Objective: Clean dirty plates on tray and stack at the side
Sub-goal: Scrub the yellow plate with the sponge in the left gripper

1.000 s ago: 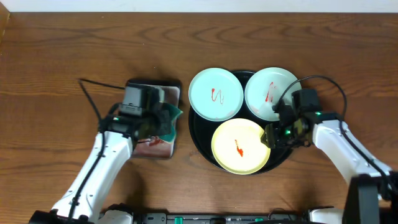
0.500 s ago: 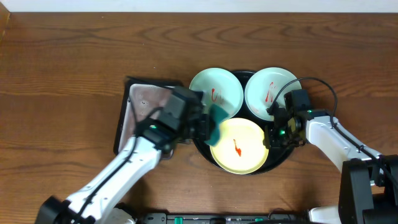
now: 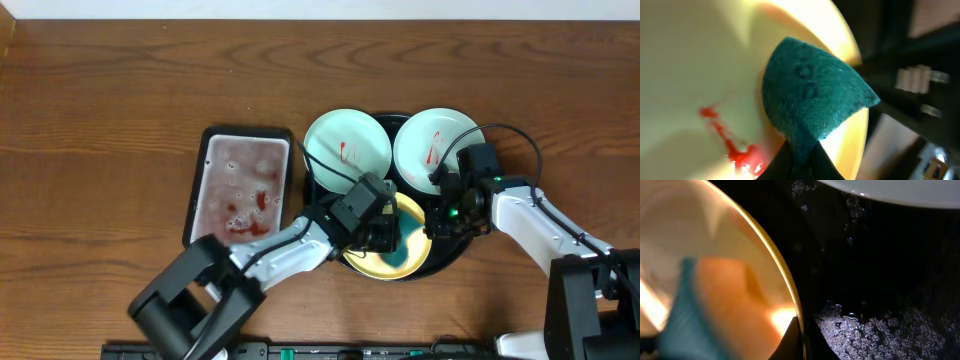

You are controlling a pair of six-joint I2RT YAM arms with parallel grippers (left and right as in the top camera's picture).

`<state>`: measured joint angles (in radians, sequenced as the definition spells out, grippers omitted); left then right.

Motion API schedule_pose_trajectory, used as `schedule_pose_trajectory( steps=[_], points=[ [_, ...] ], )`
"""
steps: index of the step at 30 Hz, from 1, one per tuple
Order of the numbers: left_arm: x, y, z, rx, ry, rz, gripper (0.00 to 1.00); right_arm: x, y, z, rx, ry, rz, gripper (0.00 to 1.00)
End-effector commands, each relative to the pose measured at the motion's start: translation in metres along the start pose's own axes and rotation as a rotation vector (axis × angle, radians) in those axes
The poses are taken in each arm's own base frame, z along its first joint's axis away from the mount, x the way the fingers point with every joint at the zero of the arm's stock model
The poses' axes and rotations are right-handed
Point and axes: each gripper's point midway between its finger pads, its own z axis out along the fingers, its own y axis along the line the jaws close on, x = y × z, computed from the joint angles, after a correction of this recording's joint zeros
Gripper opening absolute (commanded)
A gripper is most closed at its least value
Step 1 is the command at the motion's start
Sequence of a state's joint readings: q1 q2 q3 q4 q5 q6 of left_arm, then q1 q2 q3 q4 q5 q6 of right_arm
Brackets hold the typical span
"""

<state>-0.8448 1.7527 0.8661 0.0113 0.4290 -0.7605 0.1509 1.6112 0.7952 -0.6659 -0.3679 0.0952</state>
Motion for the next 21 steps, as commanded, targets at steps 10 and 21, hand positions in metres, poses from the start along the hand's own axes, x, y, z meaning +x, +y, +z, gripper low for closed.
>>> schedule_pose_trajectory(
  steps=[10, 21],
  points=[
    [-0.057, 0.066, -0.054, -0.323, -0.245, 0.005, 0.07, 0.002, 0.003, 0.001, -0.007, 0.006, -0.003, 0.01],
    [-0.033, 0.002, -0.053, -0.142, -0.204, 0.112, 0.08, 0.002, 0.003, 0.001, -0.007, 0.006, -0.002, 0.01]
  ],
)
